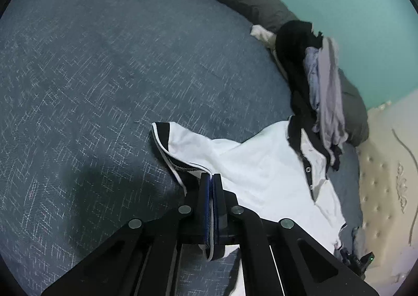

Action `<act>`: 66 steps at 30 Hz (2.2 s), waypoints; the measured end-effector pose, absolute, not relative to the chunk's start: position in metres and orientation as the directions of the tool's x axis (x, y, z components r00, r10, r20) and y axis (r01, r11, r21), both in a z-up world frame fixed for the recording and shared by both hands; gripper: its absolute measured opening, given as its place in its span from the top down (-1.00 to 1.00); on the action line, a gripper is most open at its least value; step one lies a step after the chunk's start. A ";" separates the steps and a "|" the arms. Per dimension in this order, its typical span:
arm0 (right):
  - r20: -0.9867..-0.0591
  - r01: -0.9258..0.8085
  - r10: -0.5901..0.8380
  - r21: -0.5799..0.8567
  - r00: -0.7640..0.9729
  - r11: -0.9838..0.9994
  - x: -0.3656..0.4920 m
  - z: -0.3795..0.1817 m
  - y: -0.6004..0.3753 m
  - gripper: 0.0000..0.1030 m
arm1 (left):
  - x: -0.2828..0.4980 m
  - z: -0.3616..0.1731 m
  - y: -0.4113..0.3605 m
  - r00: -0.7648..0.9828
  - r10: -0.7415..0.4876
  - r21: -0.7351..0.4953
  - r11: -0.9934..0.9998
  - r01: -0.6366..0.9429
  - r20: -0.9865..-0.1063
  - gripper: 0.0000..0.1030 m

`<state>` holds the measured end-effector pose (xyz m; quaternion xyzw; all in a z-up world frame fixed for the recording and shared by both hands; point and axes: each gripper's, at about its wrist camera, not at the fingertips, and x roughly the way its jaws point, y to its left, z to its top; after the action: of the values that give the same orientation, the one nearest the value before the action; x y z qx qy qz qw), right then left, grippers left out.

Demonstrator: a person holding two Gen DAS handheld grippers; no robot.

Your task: Fold clothes

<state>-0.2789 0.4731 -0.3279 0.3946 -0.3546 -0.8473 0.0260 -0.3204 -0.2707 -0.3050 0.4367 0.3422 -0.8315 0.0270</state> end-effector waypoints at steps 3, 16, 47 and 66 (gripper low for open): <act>-0.649 -0.232 -0.327 0.622 -0.686 -0.748 -0.279 -0.328 0.471 0.71 | -0.322 -0.310 -0.270 -0.612 0.260 -0.550 -0.759 0.349 -0.747 0.96; -0.648 -0.230 -0.331 0.625 -0.686 -0.746 -0.278 -0.328 0.467 0.69 | -0.327 -0.309 -0.255 -0.605 0.304 -0.568 -0.764 0.306 -0.736 0.91; -0.639 -0.203 -0.348 0.627 -0.686 -0.752 -0.284 -0.323 0.452 0.67 | -0.320 -0.335 -0.282 -0.620 0.214 -0.528 -0.759 0.381 -0.755 0.23; -0.640 -0.200 -0.350 0.626 -0.684 -0.754 -0.283 -0.324 0.449 0.66 | -0.320 -0.315 -0.276 -0.612 0.157 -0.453 -0.813 0.365 -0.775 0.97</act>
<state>-0.2830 0.4492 -0.3236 0.3951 -0.3481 -0.8490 0.0442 -0.3202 -0.2759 -0.3149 0.4360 0.2992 -0.8466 0.0613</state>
